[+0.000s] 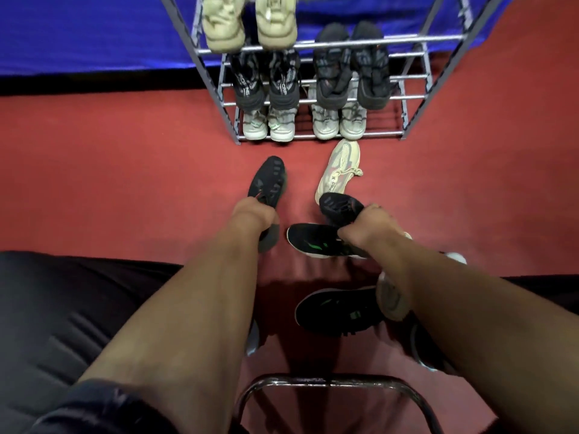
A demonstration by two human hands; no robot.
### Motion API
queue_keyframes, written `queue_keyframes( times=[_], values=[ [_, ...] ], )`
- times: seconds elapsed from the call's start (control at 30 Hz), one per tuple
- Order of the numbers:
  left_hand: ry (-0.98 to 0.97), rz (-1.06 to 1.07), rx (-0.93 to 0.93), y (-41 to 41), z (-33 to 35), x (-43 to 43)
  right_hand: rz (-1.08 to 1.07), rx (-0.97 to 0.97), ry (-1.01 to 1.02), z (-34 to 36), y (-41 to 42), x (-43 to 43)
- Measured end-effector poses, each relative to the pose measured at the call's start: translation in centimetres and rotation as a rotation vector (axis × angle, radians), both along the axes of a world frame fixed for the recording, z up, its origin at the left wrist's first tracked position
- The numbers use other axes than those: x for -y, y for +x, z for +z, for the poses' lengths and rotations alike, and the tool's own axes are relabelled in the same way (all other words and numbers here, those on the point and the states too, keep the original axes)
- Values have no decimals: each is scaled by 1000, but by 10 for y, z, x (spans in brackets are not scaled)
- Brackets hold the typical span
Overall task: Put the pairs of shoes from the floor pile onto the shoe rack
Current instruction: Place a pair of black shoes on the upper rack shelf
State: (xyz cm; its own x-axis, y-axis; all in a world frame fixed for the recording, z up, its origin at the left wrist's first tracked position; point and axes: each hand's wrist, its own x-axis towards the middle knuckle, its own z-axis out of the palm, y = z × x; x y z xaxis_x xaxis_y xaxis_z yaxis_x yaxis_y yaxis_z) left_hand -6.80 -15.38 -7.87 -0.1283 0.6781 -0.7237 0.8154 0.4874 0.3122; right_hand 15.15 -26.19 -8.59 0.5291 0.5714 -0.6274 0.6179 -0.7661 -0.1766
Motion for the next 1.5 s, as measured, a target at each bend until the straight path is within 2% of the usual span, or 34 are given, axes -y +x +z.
queue_keyframes(
  times=[0.13,0.4,0.6,0.77,0.93,1.27,1.5],
  values=[
    [63,-30,47,14,62,-6,87,-60,57,58,17,-12],
    [268,-214,45,48,196,-26,298,107,272,191,42,-53],
    [445,-318,10,78,252,-58,188,113,448,245,75,-84],
    [575,-374,-6,116,244,-97,-62,42,585,226,106,-126],
    [650,-328,26,157,207,-140,-239,14,683,193,133,-170],
    [737,-204,-9,222,145,-198,-331,-22,846,143,156,-251],
    [794,-168,-77,227,123,-216,-307,-39,844,119,148,-269]
  ],
)
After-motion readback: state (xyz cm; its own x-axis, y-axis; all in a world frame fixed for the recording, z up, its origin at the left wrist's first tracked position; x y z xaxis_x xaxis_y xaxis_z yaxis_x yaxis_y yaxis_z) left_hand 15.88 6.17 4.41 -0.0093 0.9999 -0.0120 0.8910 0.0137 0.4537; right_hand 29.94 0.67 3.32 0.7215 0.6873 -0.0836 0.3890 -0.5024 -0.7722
